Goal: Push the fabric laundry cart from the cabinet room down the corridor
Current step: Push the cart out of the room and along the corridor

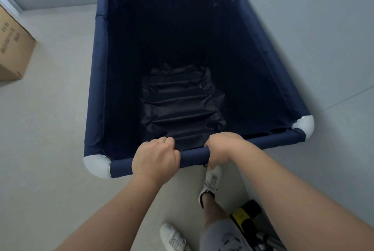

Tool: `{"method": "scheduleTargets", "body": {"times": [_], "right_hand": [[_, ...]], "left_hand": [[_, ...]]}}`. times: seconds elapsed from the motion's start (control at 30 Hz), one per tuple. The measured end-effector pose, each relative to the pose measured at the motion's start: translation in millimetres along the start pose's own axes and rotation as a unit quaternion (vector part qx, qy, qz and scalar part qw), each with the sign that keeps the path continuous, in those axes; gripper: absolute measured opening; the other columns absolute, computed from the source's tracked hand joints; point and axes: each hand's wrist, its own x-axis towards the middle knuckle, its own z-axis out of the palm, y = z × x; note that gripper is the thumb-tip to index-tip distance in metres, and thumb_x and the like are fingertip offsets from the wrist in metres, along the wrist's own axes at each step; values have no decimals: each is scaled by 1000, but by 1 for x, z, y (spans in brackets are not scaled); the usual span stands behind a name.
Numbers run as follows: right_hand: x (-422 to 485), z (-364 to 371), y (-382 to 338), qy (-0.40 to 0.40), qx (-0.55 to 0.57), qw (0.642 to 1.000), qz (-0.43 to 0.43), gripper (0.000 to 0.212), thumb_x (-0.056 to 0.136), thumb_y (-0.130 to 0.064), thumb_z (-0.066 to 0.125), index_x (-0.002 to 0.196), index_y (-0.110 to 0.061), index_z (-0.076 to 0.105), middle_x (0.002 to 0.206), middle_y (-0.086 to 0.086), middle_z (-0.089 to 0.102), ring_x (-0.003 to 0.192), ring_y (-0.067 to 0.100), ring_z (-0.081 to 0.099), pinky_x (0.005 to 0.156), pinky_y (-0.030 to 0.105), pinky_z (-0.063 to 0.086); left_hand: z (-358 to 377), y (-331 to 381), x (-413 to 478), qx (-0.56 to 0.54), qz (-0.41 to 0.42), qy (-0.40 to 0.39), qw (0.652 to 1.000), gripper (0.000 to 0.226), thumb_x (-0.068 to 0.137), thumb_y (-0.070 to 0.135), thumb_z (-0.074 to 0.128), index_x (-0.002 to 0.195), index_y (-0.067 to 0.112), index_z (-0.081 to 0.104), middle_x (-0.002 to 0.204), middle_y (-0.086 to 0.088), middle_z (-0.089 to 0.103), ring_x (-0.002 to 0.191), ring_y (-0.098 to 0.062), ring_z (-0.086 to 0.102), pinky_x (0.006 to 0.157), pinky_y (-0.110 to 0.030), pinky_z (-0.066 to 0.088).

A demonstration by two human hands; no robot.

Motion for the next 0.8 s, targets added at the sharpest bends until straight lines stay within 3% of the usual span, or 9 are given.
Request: {"method": "scheduleTargets", "body": {"times": [0.2,0.43,0.7,0.8], "right_hand": [[-4,-8,2,7,-5,1000,-4,36,75,-44,74,108,-35,66,92,-6,68,83,21,65,75,37,57],[-3,-10,8,11,-9,1000,-15,36,77,-44,73,110,-34,65,95,-6,68,85,21,64,75,37,57],[1,-4,12,39,-11,999,-34,33,76,-43,72,107,-34,65,95,-7,67,87,21,63,72,35,54],[0,-1,12,58,-12,998,-37,33,78,-43,71,109,-33,64,97,-6,67,88,22,63,74,36,54]], "left_hand": [[0,1,7,16,-8,-30,999,18,82,28,45,70,17,52,65,1,55,55,-21,44,56,-35,33],[-4,7,9,-8,-5,-8,1000,30,78,29,27,64,16,49,59,0,54,51,-21,44,53,-34,34],[-5,7,7,20,-17,-6,1000,15,72,19,52,58,16,48,52,1,50,45,-21,43,48,-34,35],[-8,11,3,31,-51,-8,998,17,82,22,47,65,17,47,58,3,51,51,-20,43,55,-34,34]]}}
